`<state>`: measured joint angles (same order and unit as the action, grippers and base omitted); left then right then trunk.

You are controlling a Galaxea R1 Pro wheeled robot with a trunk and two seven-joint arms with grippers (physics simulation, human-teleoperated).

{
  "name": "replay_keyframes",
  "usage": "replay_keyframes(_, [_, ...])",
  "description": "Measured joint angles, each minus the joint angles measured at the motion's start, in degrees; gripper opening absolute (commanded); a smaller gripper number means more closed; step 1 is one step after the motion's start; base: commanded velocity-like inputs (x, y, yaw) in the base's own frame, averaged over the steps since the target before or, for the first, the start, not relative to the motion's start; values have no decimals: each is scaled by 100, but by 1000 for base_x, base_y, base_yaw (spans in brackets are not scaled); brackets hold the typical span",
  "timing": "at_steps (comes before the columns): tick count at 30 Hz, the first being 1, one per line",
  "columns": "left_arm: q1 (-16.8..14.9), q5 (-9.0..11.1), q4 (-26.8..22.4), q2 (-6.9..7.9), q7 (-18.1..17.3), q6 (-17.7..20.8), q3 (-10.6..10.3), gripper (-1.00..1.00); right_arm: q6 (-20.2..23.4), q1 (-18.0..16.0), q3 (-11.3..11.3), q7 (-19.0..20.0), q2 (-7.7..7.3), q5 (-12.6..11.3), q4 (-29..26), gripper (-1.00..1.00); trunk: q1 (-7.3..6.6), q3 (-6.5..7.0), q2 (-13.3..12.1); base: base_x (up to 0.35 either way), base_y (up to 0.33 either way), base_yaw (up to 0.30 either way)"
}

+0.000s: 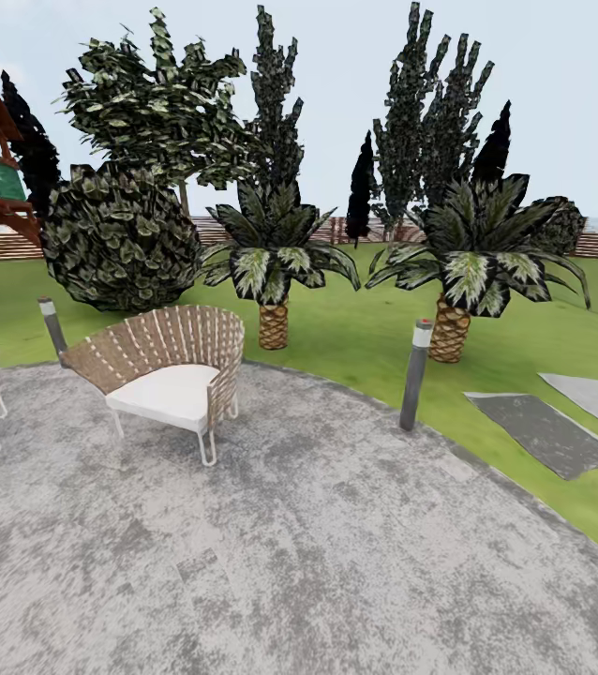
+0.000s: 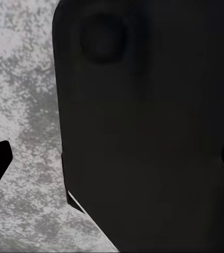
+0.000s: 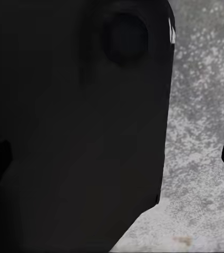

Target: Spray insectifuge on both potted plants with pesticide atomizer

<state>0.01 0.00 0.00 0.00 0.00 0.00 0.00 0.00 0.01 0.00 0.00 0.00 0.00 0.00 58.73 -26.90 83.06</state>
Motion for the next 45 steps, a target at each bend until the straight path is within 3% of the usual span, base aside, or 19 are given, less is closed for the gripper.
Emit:
replay_keyframes(6, [-1,1,-18,-21,-8,-8,-15,100,-53,-171,0,-20,178,14,-196,100,0,2,-1,0,0,0])
replay_keyframes(16, [-39,24,-195,-5,-8,-142,-21,100,-229,-190,10,-18,158,23,-432,100,0,3,-1,0,0,0])
replay_keyframes(22, [-73,46,-391,145,18,-330,-2,100,-422,-193,7,-30,99,24,-626,100,0,3,-1,0,0,0])
replay_keyframes(29, [-304,57,-619,198,24,-555,9,100,-647,-201,-27,-32,69,17,-852,100,1,3,-1,0,0,0])
replay_keyframes(33, [-437,57,-749,202,18,-683,-7,100,-775,-207,-39,-32,-22,3,-982,100,1,3,-1,0,0,0])
replay_keyframes(34, [-581,57,-1065,210,17,-1563,-7,100,-1612,-205,-42,-32,-35,1,-1251,100,0,1,-1,0,0,0])
replay_keyframes(35, [-1201,59,-1171,221,17,-1596,-1,100,-1724,-206,-45,-32,-45,0,-2077,100,1,3,-1,0,0,0])
replay_keyframes(36, [-1533,60,-1199,234,19,-1598,2,100,-1787,-223,-44,-32,-51,5,-2998,100,1,5,-1,0,0,0])
replay_keyframes(38, [-1249,63,-1226,257,17,-1600,7,100,-1857,-208,-45,-27,-66,12,-2965,100,1,2,-1,0,0,0])
replay_keyframes(45, [-1205,64,-1189,337,23,-1599,10,100,-1904,-208,-27,20,-110,38,-2972,100,1,3,-1,0,0,-1])
